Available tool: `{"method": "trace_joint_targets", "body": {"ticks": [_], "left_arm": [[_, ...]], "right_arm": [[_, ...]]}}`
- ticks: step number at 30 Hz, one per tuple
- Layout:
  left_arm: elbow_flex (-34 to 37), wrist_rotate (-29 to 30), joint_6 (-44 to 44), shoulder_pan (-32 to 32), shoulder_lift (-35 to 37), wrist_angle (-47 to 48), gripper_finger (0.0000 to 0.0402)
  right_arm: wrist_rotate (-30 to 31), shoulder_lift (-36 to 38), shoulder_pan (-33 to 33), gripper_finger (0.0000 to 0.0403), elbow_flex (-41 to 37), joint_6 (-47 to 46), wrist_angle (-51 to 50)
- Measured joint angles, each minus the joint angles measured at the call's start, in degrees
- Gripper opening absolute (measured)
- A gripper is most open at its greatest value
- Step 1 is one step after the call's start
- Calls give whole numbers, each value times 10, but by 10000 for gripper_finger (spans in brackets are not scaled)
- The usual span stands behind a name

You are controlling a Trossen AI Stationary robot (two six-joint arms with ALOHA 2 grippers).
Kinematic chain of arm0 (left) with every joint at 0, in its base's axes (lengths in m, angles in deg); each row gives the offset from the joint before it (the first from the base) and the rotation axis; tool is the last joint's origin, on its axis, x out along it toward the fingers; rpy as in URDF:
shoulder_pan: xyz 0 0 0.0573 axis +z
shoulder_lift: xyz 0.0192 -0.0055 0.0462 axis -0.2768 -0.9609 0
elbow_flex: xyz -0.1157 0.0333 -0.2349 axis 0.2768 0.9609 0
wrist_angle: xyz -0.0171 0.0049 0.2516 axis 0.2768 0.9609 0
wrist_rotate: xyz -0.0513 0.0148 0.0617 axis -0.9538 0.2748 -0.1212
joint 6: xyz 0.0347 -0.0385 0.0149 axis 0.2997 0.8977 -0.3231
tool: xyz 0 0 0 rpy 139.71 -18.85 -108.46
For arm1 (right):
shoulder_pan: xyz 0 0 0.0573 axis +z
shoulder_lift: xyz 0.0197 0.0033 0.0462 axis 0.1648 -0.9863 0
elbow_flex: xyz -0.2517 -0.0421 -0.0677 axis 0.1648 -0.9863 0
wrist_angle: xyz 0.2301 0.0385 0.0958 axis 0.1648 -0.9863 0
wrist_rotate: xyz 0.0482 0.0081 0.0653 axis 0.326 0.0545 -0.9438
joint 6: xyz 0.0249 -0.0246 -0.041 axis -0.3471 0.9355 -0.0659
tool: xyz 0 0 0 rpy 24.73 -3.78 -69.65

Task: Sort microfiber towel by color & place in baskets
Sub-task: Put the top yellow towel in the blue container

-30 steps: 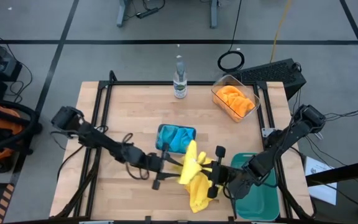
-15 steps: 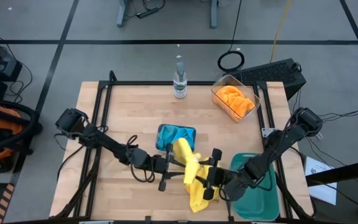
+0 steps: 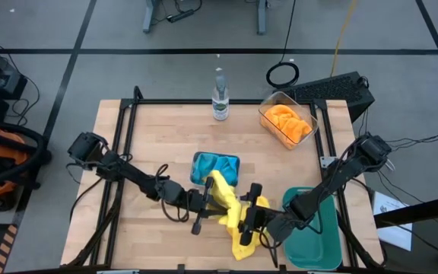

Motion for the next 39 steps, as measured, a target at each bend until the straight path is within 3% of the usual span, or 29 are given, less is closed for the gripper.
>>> {"method": "trace_joint_targets", "body": {"ticks": [4, 9, 14, 18, 21, 25, 31, 39], "left_arm": [[-1, -39, 28, 0, 2, 1, 45], [-1, -83, 54, -1, 15, 20, 83], [0, -141, 73, -8, 49, 78, 112], [0, -136, 73, -23, 92, 157, 118], [0, -100, 72, -38, 127, 225, 118], [0, 9, 70, -58, 166, 314, 118], [0, 157, 67, -77, 176, 371, 119], [1, 183, 73, -59, 136, 366, 118]], "right_arm": [[-13, 0, 6, 205, 0, 15, 6], [-36, 0, 5, 101, 0, 32, 7], [-28, 0, 4, 14, 0, 57, 10], [-30, 5, 5, 29, 0, 62, 6], [-31, 12, 7, 33, 0, 68, 6], [-40, 22, 19, 20, 0, 96, 3], [-145, 28, 30, 20, 0, 149, 4], [-186, 28, 20, 36, 0, 170, 16]]}}
